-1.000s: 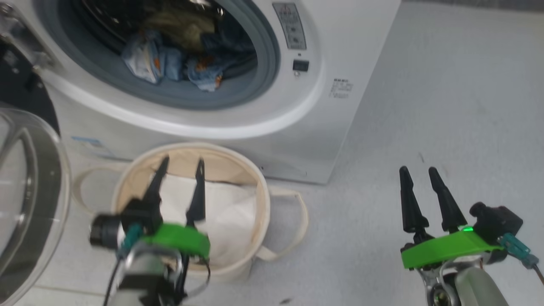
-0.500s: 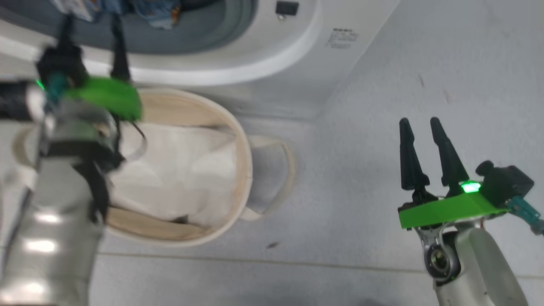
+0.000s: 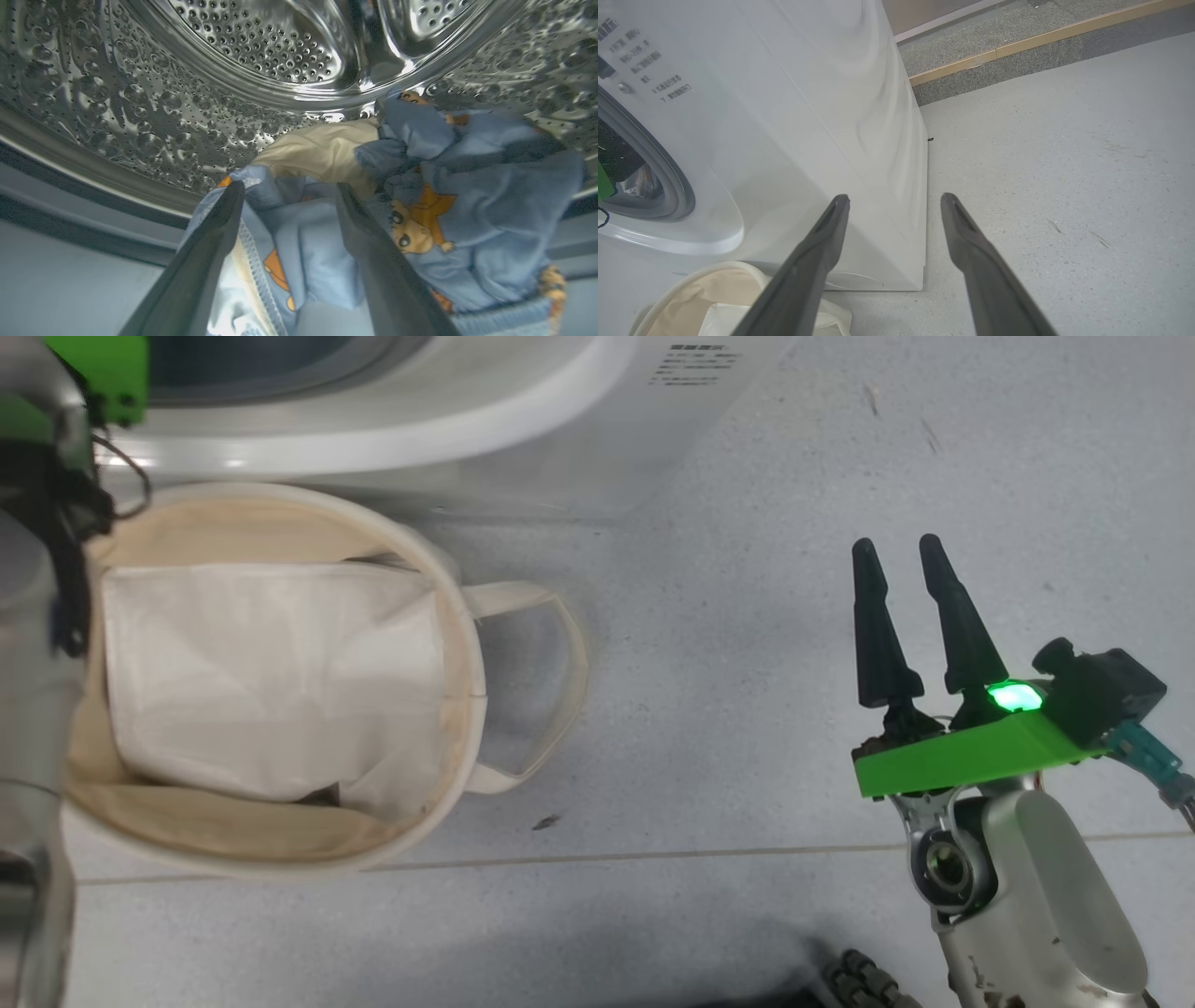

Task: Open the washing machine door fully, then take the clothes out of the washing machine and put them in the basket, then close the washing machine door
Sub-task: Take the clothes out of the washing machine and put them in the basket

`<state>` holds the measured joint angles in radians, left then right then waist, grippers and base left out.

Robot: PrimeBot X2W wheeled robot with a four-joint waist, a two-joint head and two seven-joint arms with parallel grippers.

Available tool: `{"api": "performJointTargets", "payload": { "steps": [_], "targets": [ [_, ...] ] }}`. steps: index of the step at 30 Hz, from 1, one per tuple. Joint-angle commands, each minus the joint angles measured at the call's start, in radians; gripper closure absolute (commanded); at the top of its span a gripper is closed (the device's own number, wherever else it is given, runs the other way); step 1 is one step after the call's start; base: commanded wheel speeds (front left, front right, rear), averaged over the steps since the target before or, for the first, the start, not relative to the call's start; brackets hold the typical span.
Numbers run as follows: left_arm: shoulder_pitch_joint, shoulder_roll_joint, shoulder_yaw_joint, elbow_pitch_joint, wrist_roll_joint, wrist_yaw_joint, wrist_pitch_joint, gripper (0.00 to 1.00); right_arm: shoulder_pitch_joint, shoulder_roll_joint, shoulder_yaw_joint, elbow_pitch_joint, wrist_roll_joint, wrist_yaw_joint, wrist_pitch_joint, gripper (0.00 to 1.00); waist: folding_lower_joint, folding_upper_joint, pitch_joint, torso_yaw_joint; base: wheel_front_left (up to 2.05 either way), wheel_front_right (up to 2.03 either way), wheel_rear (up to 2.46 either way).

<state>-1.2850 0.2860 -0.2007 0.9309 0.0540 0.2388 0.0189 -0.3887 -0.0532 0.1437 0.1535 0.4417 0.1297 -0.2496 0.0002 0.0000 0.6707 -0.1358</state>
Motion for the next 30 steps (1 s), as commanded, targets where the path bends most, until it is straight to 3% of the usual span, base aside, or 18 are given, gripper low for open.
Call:
{"api": "performJointTargets", "payload": {
  "steps": [1,15,16,17,18,19,30],
  "targets": [
    [-0.045,0.062,0.007,-0.002,0.019,0.015,0.014,0.00,0.003,0.003,0.022,-0.034,0.002,0.001,-0.012,0.00,-0.0002,0.0000,0.008,-0.009,0.00,0.00,0.00],
    [-0.117,0.091,-0.069,0.192,0.081,0.045,0.070,0.00,0.002,0.003,0.037,-0.045,-0.007,0.001,-0.012,0.00,-0.0002,0.0000,0.031,-0.021,0.00,0.00,0.00],
    [-0.120,0.091,-0.070,0.196,0.078,0.045,0.059,0.06,0.001,0.003,0.037,-0.046,-0.008,0.001,-0.012,0.00,-0.0002,0.0000,0.031,-0.020,0.00,0.00,0.00],
    [-0.121,0.090,-0.071,0.200,0.075,0.044,0.047,0.89,0.001,0.003,0.037,-0.046,-0.011,0.001,-0.012,0.00,-0.0002,0.0000,0.031,-0.019,0.00,0.00,0.00],
    [-0.121,0.090,-0.071,0.200,0.075,0.044,0.047,0.89,0.001,0.003,0.037,-0.046,-0.011,0.001,-0.012,0.00,-0.0002,0.0000,0.031,-0.019,0.00,0.00,0.00],
    [-0.121,0.088,-0.070,0.205,0.071,0.042,0.035,1.00,0.001,0.003,0.036,-0.047,-0.013,0.001,-0.012,0.00,-0.0002,0.0000,0.030,-0.017,0.00,0.00,0.00],
    [-0.111,0.067,-0.050,0.223,0.007,0.030,-0.149,1.00,0.000,0.003,0.026,-0.052,-0.025,0.001,-0.012,0.00,-0.0002,0.0000,-0.015,-0.006,0.00,0.00,0.00]
  ]
}}
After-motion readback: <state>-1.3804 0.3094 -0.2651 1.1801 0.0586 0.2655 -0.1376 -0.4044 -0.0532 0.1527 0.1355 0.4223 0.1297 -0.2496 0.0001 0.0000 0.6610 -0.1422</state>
